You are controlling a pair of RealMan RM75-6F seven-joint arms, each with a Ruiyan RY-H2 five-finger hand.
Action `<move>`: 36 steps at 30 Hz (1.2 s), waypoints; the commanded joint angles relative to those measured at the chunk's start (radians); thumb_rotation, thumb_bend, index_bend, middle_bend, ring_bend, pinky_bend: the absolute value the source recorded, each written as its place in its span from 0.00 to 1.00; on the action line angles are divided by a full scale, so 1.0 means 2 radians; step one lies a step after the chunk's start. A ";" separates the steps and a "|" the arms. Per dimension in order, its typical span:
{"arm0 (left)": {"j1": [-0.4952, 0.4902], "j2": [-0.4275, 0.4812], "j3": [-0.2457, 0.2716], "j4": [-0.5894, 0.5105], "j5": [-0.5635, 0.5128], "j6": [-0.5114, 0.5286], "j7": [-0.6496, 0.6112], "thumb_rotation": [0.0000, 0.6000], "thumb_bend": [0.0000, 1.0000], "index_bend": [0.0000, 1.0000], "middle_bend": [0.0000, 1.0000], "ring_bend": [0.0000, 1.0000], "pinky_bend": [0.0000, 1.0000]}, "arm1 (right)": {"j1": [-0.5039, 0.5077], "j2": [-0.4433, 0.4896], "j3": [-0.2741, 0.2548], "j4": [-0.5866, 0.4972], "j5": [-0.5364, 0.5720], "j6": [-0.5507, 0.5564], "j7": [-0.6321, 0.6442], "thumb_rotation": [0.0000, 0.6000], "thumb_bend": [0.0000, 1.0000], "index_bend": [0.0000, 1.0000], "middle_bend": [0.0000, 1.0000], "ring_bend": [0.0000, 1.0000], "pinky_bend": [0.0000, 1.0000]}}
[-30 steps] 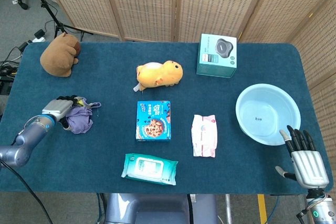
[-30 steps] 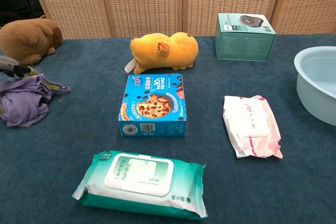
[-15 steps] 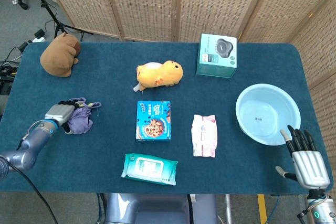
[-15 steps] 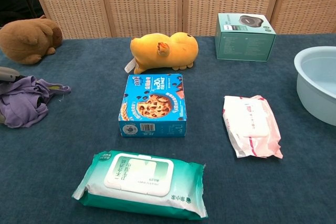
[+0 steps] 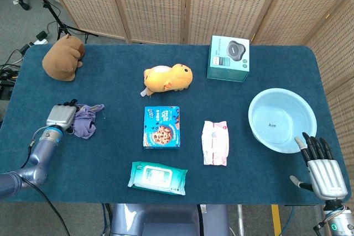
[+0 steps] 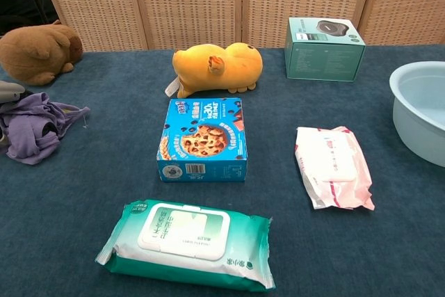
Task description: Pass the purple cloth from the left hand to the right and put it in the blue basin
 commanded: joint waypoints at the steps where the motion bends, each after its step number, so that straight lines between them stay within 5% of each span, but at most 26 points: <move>1: 0.011 -0.021 -0.010 0.013 -0.010 0.030 0.025 1.00 0.42 0.57 0.24 0.29 0.35 | 0.000 0.000 0.000 0.000 0.000 0.000 0.001 1.00 0.00 0.00 0.00 0.00 0.00; 7: 0.031 -0.053 -0.031 0.046 0.007 0.073 0.032 1.00 0.54 0.73 0.38 0.40 0.45 | 0.000 0.001 0.000 0.000 -0.001 0.001 0.003 1.00 0.00 0.00 0.00 0.00 0.00; 17: 0.049 -0.051 -0.067 0.047 0.060 0.124 0.027 1.00 0.57 0.78 0.43 0.45 0.48 | -0.001 0.002 -0.001 -0.002 -0.002 0.001 0.002 1.00 0.00 0.00 0.00 0.00 0.00; 36: 0.060 0.063 -0.146 -0.217 0.135 0.203 0.048 1.00 0.58 0.79 0.44 0.46 0.49 | -0.005 0.006 0.000 -0.001 -0.006 0.011 0.011 1.00 0.00 0.00 0.00 0.00 0.00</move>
